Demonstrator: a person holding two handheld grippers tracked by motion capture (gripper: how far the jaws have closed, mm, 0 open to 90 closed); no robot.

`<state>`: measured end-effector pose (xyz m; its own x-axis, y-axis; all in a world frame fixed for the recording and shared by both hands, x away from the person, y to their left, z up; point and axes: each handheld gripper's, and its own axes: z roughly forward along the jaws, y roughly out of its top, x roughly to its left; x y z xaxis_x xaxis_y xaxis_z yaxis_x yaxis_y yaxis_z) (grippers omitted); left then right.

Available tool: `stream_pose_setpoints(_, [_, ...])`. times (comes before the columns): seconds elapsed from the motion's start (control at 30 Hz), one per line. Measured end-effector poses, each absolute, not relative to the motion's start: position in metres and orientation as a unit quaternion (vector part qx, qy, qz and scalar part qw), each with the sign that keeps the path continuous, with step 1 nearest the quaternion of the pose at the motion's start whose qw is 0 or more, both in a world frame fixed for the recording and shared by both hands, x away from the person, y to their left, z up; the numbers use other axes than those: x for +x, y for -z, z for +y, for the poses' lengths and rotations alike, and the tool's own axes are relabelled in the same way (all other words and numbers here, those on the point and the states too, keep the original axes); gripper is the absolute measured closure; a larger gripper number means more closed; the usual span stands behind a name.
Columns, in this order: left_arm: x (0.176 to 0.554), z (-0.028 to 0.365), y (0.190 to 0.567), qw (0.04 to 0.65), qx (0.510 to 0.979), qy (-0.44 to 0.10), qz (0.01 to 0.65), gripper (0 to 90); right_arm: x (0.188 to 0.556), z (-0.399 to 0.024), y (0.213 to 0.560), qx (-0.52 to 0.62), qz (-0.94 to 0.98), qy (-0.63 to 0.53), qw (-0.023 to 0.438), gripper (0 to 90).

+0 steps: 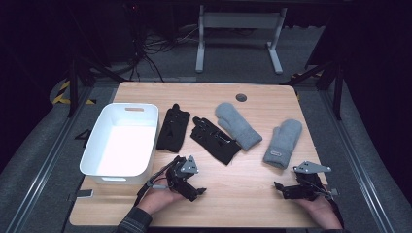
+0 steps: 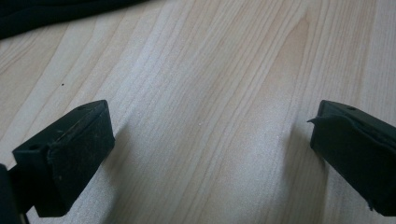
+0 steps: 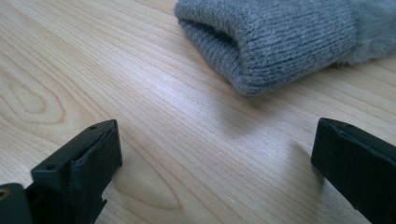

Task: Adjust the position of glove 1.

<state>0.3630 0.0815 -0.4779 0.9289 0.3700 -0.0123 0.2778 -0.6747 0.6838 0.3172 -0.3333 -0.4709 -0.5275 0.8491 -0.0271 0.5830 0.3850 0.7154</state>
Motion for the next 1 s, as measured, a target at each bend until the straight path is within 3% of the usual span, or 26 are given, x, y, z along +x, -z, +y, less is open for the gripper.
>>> stream_pose_setpoints(0.27, [0.363,0.082,0.478,0.362,0.913,-0.063,0.176,0.1,0.317,-0.334,0.470,0.445,0.808,-0.331,0.200,5.7])
stream_pose_setpoints(0.3, [0.363,0.082,0.478,0.362,0.913,-0.063,0.176,0.1,0.317,-0.334,0.468,0.447,0.808,-0.329,0.199,9.3])
stream_pose_setpoints(0.33, [0.363,0.082,0.478,0.362,0.913,-0.063,0.176,0.1,0.317,-0.335,0.465,0.448,0.809,-0.325,0.198,18.6])
stream_pose_setpoints(0.43, [0.363,0.082,0.478,0.362,0.913,-0.063,0.176,0.1,0.317,-0.336,0.463,0.450,0.809,-0.322,0.197,22.6])
stream_pose_setpoints(0.47, [0.363,0.082,0.478,0.362,0.913,-0.064,0.177,0.1,0.317,-0.337,0.461,0.454,0.809,-0.319,0.196,29.5])
stream_pose_setpoints(0.53, [0.363,0.082,0.478,0.361,0.913,-0.064,0.178,0.1,0.317,-0.338,0.460,0.456,0.807,-0.319,0.197,32.7])
stream_pose_setpoints(0.77, [0.364,0.082,0.478,0.362,0.913,-0.063,0.175,0.0,0.320,-0.347,0.441,0.458,0.798,-0.331,0.209,76.0])
stream_pose_setpoints(0.87, [0.365,0.083,0.478,0.361,0.914,-0.063,0.174,0.0,0.326,-0.350,0.436,0.459,0.796,-0.338,0.204,88.5])
stream_pose_setpoints(1.0, [0.366,0.083,0.478,0.362,0.913,-0.062,0.179,0.0,0.336,-0.351,0.430,0.452,0.797,-0.348,0.198,89.9])
